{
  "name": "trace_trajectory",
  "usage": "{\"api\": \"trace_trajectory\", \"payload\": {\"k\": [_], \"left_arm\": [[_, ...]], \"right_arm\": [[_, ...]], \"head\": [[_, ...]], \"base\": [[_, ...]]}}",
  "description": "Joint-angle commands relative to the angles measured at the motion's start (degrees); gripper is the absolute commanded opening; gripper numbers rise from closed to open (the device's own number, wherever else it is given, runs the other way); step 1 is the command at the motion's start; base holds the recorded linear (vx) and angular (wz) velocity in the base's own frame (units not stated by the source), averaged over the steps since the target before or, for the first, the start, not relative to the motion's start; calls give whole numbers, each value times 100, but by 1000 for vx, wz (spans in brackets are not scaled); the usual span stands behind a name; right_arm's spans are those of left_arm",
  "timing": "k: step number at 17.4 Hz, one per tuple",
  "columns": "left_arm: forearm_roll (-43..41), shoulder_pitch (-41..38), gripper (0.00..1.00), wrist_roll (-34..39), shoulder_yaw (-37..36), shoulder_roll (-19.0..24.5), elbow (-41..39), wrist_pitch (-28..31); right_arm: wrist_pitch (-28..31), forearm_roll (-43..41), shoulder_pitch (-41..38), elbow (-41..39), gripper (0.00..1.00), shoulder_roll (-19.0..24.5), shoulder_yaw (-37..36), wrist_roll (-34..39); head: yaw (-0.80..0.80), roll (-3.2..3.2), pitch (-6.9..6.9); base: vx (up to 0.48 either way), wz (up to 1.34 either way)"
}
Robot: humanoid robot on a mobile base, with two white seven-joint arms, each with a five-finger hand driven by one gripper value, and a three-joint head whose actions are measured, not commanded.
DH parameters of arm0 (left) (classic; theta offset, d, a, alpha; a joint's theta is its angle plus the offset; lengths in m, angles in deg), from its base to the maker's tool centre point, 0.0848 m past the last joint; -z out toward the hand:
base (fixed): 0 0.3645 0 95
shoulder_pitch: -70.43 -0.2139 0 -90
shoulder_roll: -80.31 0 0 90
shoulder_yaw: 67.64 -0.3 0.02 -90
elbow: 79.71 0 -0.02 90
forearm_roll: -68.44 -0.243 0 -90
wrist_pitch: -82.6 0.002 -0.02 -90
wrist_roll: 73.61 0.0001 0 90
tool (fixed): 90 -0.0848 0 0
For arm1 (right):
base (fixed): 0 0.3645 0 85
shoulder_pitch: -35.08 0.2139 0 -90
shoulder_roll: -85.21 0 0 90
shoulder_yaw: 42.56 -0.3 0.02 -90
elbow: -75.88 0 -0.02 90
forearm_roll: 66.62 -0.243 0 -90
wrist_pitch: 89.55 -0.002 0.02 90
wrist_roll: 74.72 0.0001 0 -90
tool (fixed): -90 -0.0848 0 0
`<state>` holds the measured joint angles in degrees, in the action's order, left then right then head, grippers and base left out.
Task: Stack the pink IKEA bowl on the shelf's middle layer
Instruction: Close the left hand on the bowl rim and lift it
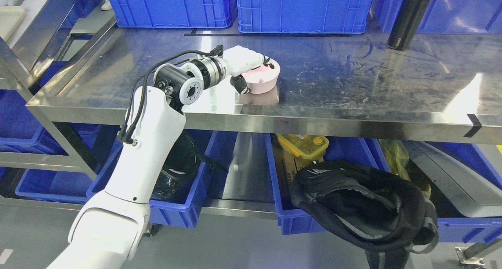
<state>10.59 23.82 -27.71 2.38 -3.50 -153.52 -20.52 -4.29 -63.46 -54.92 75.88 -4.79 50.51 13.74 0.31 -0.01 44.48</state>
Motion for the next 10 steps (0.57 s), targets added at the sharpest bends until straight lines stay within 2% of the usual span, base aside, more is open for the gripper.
{"api": "trace_trajectory", "payload": {"k": [1,6,10], "left_arm": [[-121,135,66,33,-41,-311,771,3],[-244,135,64,24,-32,-302,921,3],[-244,135,49,6,-23,-460,1096,-6]], "right_arm": [[-1,1,-132,-100,100,-100,0,4],[-1,1,-132,-100,100,-100,0,4],[-1,1,-132,-100,100,-100,0,4]], "head": [[0,0,0],[0,0,-1],[0,0,-1]], "base": [[0,0],[0,0],[0,0]]}}
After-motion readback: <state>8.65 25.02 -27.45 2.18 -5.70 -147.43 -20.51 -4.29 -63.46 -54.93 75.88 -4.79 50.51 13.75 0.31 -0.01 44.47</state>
